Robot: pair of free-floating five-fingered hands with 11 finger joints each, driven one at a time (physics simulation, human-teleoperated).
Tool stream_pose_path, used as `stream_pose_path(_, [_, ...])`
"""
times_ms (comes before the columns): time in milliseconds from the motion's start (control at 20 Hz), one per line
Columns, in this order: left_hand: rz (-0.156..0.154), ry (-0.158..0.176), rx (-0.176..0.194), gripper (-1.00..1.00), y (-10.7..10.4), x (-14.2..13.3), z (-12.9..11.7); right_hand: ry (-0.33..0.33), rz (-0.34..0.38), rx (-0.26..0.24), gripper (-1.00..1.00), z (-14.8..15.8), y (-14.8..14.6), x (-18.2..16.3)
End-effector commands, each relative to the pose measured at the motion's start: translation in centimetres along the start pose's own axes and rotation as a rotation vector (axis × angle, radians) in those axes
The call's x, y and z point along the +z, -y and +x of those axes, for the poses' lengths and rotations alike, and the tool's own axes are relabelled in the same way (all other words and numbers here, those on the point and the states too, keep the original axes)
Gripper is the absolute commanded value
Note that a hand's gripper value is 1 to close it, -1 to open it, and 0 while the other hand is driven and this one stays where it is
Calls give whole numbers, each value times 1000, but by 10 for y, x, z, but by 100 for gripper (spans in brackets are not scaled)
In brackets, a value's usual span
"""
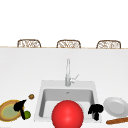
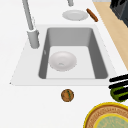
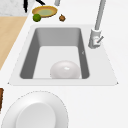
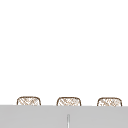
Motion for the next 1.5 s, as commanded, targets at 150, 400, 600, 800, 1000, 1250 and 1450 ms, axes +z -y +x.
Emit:
stream_pose_path(150, [-3,-1,7,-100,-4,-1,2,0,0,0,0,0,0,0])
stream_pose_path(400, [-6,-7,27,-100,-5,-2,1,0,0,0,0,0,0,0])
stream_pose_path(600, [-17,-24,104,-100,-25,-3,-7,0,0,0,0,0,0,0])
stream_pose_path(800, [-29,3,121,-100,-45,-9,-9,0,0,0,0,0,0,0])
stream_pose_path(1000, [-26,-16,133,-100,-59,-15,-15,0,0,0,0,0,0,0])
stream_pose_path(1250, [-29,-11,93,-100,-68,-28,-28,0,0,0,0,0,0,0])
stream_pose_path(1450, [-25,-10,91,-100,-69,-38,-52,0,0,0,0,0,0,0])
